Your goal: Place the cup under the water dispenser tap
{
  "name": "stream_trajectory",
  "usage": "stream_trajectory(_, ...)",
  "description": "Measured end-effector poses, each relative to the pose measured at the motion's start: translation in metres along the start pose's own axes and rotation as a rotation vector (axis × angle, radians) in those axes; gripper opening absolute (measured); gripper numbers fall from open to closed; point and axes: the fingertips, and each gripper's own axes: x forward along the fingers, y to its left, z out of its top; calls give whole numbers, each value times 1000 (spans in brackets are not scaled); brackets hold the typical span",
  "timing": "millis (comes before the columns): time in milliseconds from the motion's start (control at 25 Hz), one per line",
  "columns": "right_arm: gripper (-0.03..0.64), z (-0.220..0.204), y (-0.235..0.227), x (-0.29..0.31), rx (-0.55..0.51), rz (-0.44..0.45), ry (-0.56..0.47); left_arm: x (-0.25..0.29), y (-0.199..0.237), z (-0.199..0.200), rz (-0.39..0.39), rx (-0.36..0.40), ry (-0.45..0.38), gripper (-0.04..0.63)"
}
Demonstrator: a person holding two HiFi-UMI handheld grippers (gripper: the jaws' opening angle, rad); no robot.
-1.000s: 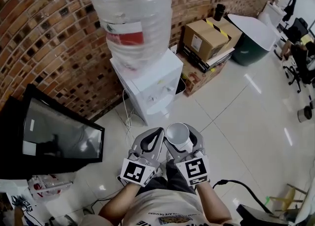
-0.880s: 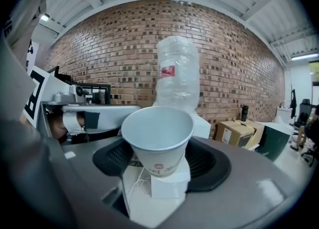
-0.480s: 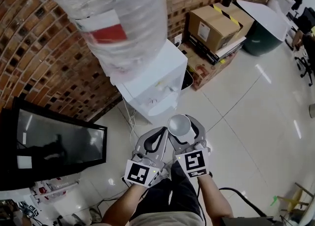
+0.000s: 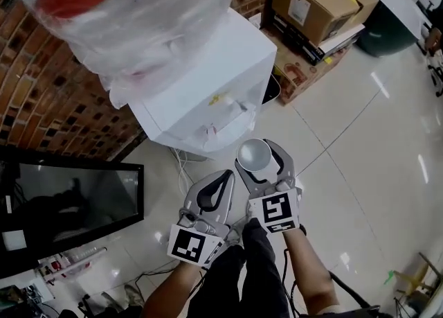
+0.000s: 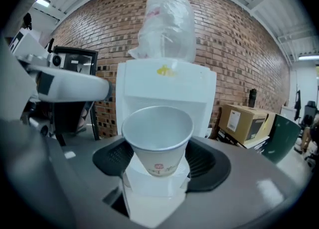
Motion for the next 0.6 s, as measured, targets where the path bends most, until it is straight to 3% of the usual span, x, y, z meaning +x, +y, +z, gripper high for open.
stream_trajectory(240,328,-54,-13,51,13,18,25,9,8,-38,0,-7,-12,-8)
stream_trajectory(400,328,-81,-18,86,15,39,39,11,13,-72,5,-32,57,-8)
stream_trajectory(600,328,-106,-29,128,11,60,60,10,27,-91,47,-45,71,-8)
